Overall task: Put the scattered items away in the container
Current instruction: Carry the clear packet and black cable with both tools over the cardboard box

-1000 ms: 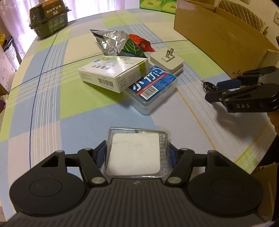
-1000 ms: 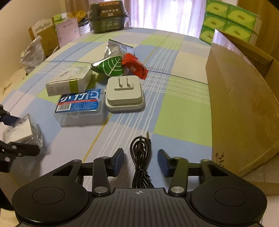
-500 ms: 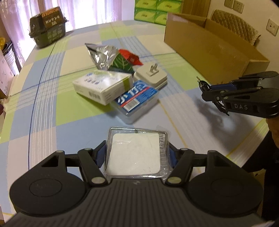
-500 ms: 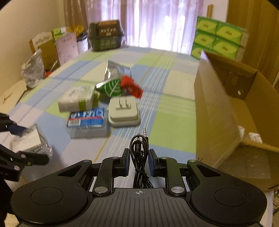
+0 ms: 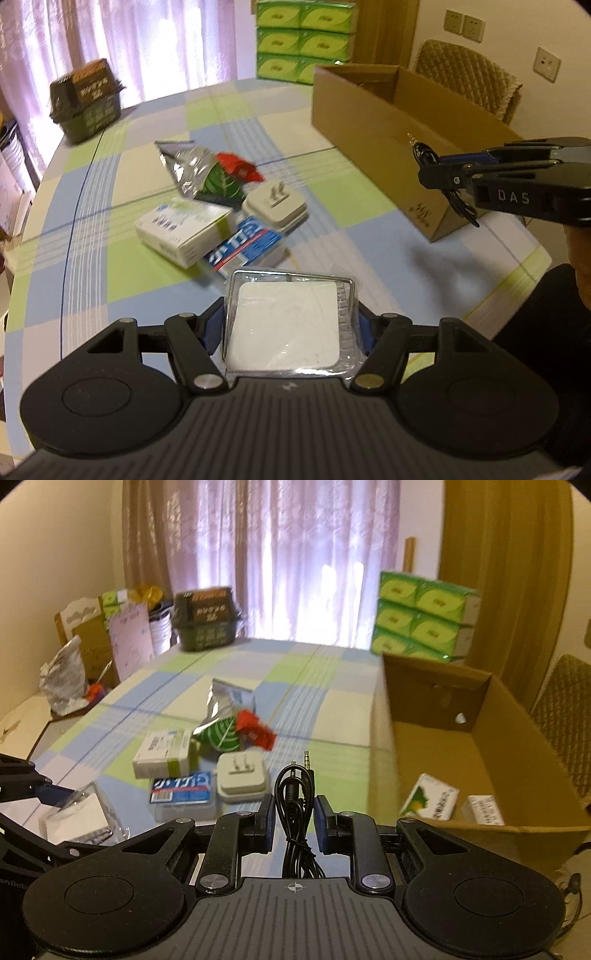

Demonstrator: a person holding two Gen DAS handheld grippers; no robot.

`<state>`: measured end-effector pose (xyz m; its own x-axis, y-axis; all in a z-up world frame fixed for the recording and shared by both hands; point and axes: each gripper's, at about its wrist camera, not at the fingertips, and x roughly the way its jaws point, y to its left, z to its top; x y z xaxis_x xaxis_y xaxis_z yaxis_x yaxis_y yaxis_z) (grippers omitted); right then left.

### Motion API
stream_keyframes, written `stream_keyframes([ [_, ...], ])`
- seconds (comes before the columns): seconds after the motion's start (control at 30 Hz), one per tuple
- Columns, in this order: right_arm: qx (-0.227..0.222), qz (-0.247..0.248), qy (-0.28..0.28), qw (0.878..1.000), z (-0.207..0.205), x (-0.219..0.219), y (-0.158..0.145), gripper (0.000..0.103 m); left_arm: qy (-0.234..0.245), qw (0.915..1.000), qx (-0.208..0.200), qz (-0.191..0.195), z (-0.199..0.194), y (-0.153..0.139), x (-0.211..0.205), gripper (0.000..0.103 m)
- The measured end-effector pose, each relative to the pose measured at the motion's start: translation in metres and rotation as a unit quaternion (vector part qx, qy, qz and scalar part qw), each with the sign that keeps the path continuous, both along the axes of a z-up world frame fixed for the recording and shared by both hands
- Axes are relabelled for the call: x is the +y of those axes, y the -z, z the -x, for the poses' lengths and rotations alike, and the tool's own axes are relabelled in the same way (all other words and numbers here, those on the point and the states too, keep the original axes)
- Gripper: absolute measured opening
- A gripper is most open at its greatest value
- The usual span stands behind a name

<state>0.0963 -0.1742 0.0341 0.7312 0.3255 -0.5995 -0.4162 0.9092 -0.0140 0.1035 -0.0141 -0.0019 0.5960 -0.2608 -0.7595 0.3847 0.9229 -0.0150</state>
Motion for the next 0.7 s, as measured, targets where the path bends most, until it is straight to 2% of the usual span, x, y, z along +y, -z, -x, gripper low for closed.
stream_keyframes([
  [0.33,-0.045,-0.016,0.051,0.998,-0.003,-0.052,-0.038,0.024,0.032,0.999,-0.027,0.019,-0.012,-0.029,-0.046,0.063],
  [0.7,-0.069,-0.014,0.1,0.992,-0.028,-0.118,-0.057,0.024,0.089,0.9935,-0.06,0.037,-0.046,-0.063,-0.129,0.063],
])
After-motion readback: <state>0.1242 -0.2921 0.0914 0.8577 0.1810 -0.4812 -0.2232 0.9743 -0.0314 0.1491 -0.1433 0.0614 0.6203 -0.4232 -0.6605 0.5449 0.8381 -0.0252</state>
